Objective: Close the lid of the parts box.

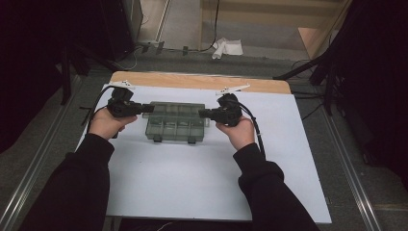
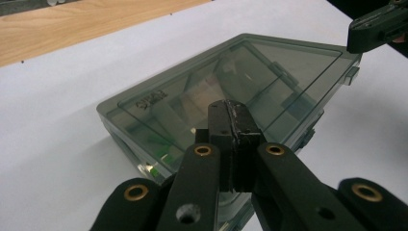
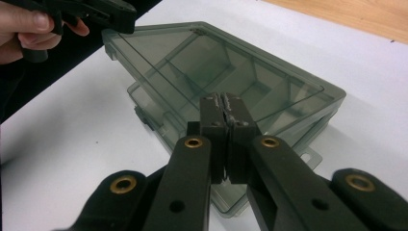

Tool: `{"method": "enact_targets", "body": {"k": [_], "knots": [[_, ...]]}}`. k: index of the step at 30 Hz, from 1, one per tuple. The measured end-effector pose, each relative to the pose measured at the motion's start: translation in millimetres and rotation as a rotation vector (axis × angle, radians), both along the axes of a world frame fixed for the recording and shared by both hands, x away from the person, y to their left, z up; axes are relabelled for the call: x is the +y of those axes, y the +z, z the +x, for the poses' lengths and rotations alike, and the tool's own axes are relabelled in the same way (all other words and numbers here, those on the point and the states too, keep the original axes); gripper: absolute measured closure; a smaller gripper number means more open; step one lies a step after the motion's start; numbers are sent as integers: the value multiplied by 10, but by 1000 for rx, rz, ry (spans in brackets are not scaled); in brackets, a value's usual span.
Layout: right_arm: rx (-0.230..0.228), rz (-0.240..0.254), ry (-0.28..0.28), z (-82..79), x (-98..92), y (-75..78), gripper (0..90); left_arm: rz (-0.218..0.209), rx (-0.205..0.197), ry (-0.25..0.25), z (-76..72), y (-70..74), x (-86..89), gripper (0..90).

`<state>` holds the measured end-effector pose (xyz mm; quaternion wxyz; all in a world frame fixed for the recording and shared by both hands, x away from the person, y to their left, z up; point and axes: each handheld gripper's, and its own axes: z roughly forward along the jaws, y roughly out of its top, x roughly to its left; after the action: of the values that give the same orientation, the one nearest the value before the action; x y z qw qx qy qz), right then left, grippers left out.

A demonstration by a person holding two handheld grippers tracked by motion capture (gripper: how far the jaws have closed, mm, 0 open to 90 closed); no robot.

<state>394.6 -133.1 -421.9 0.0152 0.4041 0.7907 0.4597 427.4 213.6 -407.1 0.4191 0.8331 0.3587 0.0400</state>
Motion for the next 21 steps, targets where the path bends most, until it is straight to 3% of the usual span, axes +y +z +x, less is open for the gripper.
{"method": "enact_targets", "body": {"k": [5,12,17,21], "knots": [[10,0,2,-6,13,-80,898,3,-11,11,-70,-53,18,896],[35,-22,9,-23,62,-182,899,17,16,1,-112,-158,14,895],[38,-37,16,-30,98,-240,898,-12,21,4,-148,-222,32,894],[41,-44,19,-25,110,-283,896,-3,31,-2,-154,-278,22,893]]}}
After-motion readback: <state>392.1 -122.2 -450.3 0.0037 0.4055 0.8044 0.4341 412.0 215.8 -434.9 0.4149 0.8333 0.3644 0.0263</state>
